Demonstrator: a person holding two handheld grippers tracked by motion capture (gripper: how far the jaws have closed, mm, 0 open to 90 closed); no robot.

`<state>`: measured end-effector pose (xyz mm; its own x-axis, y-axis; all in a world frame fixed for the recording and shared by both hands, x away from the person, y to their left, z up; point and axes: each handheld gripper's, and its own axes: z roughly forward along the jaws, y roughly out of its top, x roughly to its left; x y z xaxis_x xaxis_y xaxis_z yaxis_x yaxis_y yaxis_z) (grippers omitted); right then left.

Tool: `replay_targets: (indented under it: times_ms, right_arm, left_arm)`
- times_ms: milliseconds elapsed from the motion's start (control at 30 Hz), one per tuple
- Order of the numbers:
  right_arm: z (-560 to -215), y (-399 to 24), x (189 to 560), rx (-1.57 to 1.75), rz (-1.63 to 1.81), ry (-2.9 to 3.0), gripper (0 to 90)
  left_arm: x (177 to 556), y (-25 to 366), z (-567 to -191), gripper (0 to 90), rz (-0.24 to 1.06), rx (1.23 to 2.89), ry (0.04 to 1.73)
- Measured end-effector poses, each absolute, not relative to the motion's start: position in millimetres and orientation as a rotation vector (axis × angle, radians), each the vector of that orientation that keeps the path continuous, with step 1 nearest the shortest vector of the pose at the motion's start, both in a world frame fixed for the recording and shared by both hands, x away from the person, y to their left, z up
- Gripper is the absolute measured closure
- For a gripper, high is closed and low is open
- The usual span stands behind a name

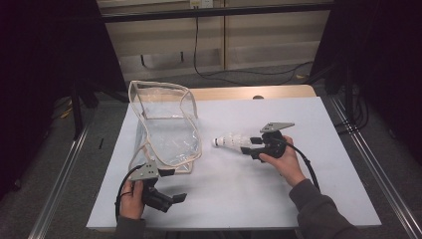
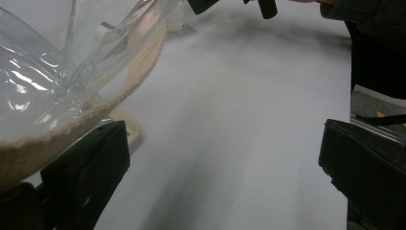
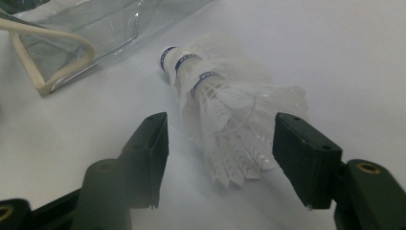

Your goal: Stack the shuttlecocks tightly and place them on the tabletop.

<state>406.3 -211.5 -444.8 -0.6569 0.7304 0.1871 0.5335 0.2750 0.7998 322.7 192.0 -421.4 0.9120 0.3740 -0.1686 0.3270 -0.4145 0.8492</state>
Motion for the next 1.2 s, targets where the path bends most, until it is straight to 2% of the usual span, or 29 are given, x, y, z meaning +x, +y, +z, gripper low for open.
replay_targets:
  times_ms: [200, 600, 867, 1200]
  right_arm:
    - [-447, -208, 406, 1.193, 1.347, 2.324, 27.0]
    - [-451, -195, 407, 1.199, 1.368, 2.326, 17.5]
    - [-452, -187, 409, 1.193, 1.369, 2.336, 17.5]
    - [-454, -180, 411, 1.187, 1.355, 2.347, 23.5]
  left_arm:
    - [323, 192, -421, 3.5, 0.057, 2.034, 0.504]
    - [323, 192, -421, 3.5, 0.056, 2.035, 0.503]
    - [323, 192, -421, 3.6, 0.055, 2.034, 0.501]
    - [323, 192, -421, 3.7, 0.054, 2.034, 0.497]
